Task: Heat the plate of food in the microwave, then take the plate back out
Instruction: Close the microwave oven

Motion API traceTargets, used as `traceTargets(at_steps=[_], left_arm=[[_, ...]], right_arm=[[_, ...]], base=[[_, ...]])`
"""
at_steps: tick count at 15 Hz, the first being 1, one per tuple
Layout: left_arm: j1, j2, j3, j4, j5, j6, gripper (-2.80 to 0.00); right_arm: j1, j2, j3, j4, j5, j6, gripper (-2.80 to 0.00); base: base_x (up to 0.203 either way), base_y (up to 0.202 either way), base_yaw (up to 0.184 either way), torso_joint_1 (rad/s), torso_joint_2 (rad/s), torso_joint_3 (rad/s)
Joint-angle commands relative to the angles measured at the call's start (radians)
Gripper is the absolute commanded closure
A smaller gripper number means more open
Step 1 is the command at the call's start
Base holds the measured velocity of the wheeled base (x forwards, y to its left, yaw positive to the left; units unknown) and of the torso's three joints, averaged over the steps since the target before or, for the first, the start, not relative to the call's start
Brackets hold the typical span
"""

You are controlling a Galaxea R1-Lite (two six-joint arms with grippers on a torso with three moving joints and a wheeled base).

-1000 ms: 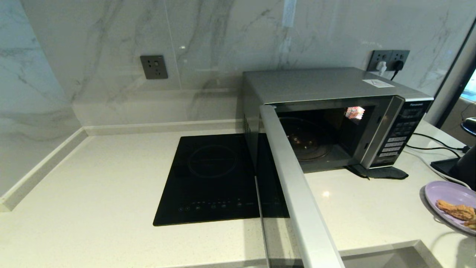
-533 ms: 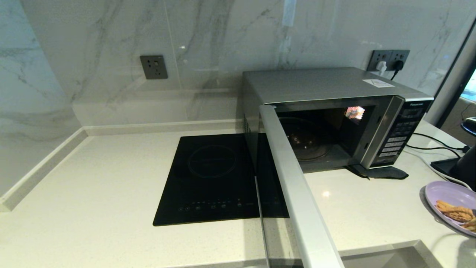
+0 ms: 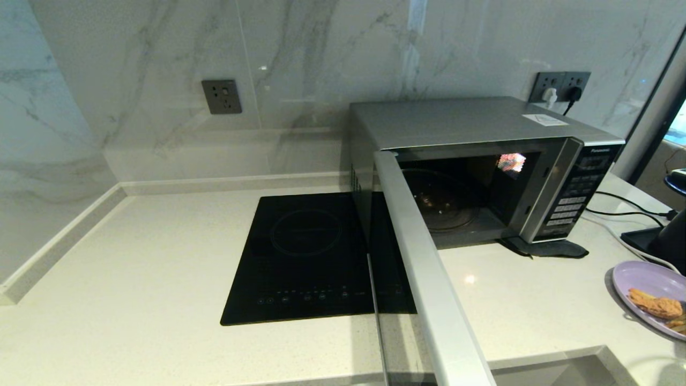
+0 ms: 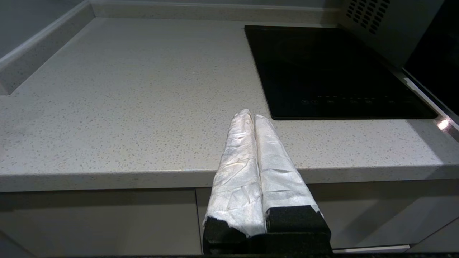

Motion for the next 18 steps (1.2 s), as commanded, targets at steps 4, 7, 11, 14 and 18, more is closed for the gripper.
traceTargets(at_steps=[4,7,11,14,18], left_arm=[[0.0,0.002,0.0,0.0,0.001,-0.001,0.0],[0.0,0.002,0.0,0.0,0.001,-0.001,0.0],[0.0,0.002,0.0,0.0,0.0,-0.001,0.0],[0.0,0.002,0.0,0.0,0.002,-0.001,0.0],[0.0,0.002,0.0,0.0,0.0,-0.001,0.0]], right_arm=[[0.075,-0.218,-0.135,0.15,0.03,-0.053,-2.8],[0.184,-0.304,-0.308,0.364,0.036,-0.066,-2.8],[0.41,-0.39,-0.5,0.578,0.035,-0.064,-2.8],[0.596,-0.436,-0.645,0.754,0.034,-0.061,-2.8],[0.84,-0.455,-0.831,1.0,0.034,-0.023,-2.8]], base=[[0.0,0.0,0.0,0.0,0.0,0.0],[0.0,0.0,0.0,0.0,0.0,0.0],[0.0,0.0,0.0,0.0,0.0,0.0],[0.0,0.0,0.0,0.0,0.0,0.0],[0.0,0.0,0.0,0.0,0.0,0.0]])
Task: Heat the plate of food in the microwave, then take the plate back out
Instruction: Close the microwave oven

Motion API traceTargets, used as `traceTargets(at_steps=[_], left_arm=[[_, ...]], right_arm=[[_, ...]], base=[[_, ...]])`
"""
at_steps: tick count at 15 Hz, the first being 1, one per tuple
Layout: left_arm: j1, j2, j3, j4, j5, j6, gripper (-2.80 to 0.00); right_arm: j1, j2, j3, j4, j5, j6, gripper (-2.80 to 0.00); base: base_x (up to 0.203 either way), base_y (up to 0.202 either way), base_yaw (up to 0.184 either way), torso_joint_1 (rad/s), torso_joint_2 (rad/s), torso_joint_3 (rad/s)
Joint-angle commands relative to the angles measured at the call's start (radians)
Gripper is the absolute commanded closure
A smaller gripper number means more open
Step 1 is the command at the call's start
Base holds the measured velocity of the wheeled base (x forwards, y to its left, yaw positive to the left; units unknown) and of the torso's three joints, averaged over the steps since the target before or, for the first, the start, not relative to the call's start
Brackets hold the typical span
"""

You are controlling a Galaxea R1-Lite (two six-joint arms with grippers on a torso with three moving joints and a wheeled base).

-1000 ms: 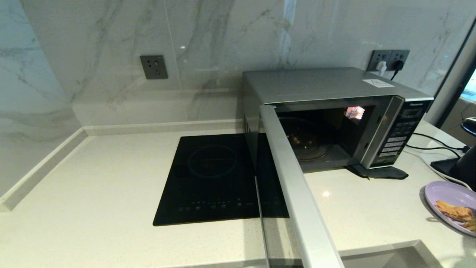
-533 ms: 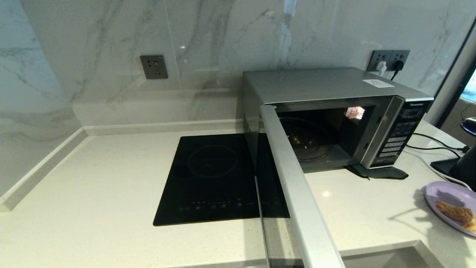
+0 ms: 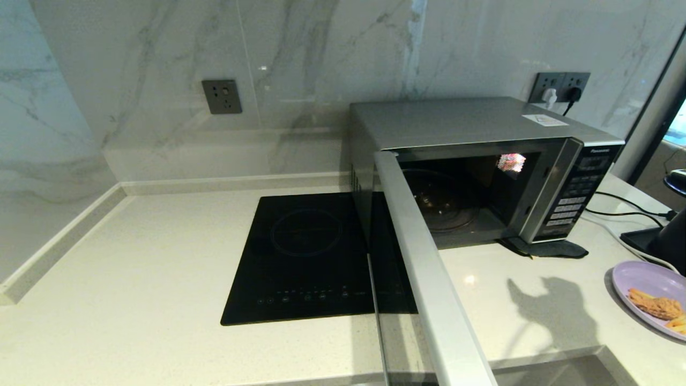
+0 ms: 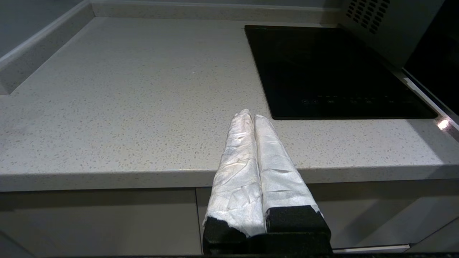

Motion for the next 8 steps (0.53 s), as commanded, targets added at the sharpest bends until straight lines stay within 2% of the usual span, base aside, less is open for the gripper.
traceTargets(at_steps=[1,8], left_arm=[[0.0,0.002,0.0,0.0,0.0,-0.001,0.0],[0.0,0.002,0.0,0.0,0.0,-0.001,0.0]], right_arm=[[0.151,-0.02,-0.072,0.095,-0.001,0.013,0.0],[0.593,-0.097,-0.084,0.199,0.016,0.036,0.0]], base=[[0.0,0.0,0.0,0.0,0.0,0.0],[0.0,0.0,0.0,0.0,0.0,0.0]])
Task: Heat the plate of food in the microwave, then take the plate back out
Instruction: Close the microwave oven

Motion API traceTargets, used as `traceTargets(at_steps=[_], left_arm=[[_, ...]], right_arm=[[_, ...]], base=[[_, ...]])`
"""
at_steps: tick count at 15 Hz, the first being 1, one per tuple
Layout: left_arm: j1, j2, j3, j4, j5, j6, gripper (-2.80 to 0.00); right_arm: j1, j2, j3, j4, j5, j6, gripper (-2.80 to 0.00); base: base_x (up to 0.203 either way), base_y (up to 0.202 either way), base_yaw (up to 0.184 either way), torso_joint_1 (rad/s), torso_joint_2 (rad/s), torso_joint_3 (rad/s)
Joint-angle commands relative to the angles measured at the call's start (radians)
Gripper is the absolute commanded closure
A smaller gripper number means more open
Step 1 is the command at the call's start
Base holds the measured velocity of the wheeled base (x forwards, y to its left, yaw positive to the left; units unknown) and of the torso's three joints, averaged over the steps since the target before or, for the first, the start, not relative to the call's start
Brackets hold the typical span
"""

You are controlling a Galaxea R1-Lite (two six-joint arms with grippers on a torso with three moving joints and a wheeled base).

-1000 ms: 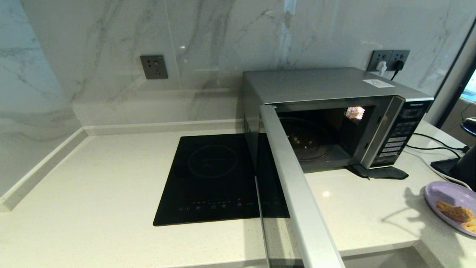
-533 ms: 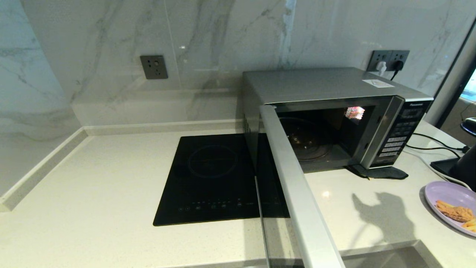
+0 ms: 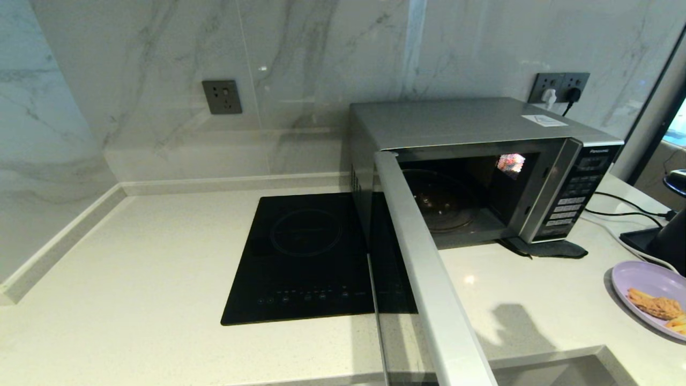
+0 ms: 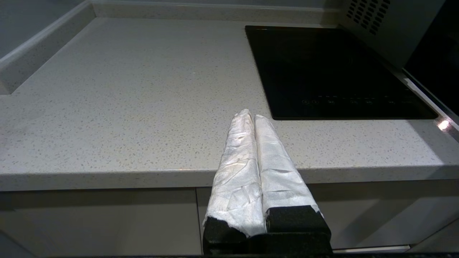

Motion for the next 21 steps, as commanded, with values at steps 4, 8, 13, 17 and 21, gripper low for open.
traceTargets(at_steps=[4,8,13,17,21], left_arm=[[0.0,0.002,0.0,0.0,0.0,-0.001,0.0],[0.0,0.002,0.0,0.0,0.0,-0.001,0.0],[0.0,0.002,0.0,0.0,0.0,-0.001,0.0],[0.0,0.002,0.0,0.0,0.0,-0.001,0.0],[0.0,0.002,0.0,0.0,0.0,-0.001,0.0]], right_arm=[[0.184,-0.024,0.0,0.09,0.279,0.02,0.0],[0.246,0.032,0.0,0.098,0.509,-0.032,0.0],[0.359,0.147,0.0,0.04,0.439,-0.038,0.0],[0.559,0.224,0.0,-0.116,0.101,0.15,0.0],[0.731,0.281,0.001,-0.174,-0.207,0.269,0.0]], base=[[0.0,0.0,0.0,0.0,0.0,0.0],[0.0,0.0,0.0,0.0,0.0,0.0],[0.0,0.0,0.0,0.0,0.0,0.0],[0.0,0.0,0.0,0.0,0.0,0.0],[0.0,0.0,0.0,0.0,0.0,0.0]])
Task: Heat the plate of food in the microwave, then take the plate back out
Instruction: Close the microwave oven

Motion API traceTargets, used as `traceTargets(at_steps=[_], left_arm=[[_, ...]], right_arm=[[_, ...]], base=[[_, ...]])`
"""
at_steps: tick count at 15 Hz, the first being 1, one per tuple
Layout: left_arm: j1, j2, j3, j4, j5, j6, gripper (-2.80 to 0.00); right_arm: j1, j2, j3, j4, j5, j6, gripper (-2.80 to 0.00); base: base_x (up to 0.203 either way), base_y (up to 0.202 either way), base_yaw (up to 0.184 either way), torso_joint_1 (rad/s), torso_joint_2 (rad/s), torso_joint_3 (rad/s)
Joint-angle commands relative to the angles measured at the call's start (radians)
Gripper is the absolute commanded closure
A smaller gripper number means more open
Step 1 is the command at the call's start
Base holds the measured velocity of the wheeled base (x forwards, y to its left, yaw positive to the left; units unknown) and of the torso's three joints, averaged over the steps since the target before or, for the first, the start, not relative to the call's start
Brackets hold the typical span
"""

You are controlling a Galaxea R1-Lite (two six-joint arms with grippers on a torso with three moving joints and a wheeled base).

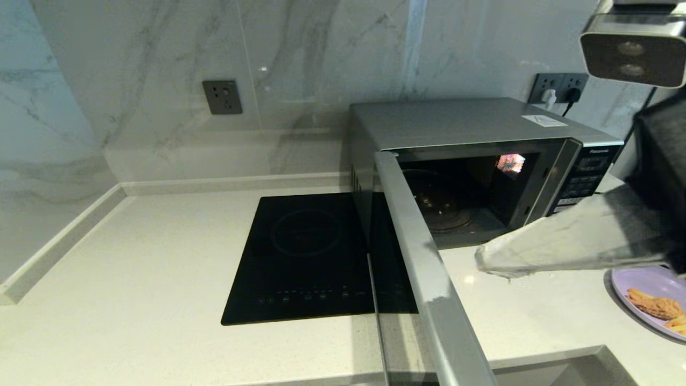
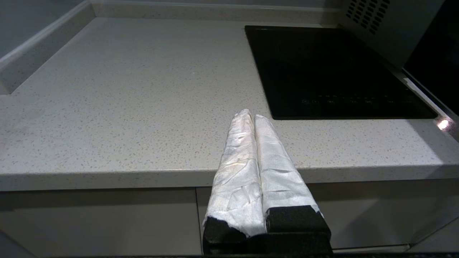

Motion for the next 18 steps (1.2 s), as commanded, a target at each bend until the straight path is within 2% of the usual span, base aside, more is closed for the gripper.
traceTargets(at_steps=[1,5,10,18], left_arm=[[0.0,0.002,0.0,-0.001,0.0,-0.001,0.0],[0.0,0.002,0.0,-0.001,0.001,-0.001,0.0],[0.0,0.002,0.0,-0.001,0.0,-0.001,0.0],[0.0,0.002,0.0,-0.001,0.0,-0.001,0.0]], right_arm=[[0.073,0.039,0.0,0.003,-0.08,0.021,0.0],[0.098,0.093,0.005,0.034,-0.083,0.061,0.0],[0.122,0.13,0.018,0.04,-0.083,0.067,0.0],[0.122,0.135,0.069,0.085,-0.106,0.097,0.0]], base=[[0.0,0.0,0.0,0.0,0.0,0.0],[0.0,0.0,0.0,0.0,0.0,0.0],[0.0,0.0,0.0,0.0,0.0,0.0],[0.0,0.0,0.0,0.0,0.0,0.0]])
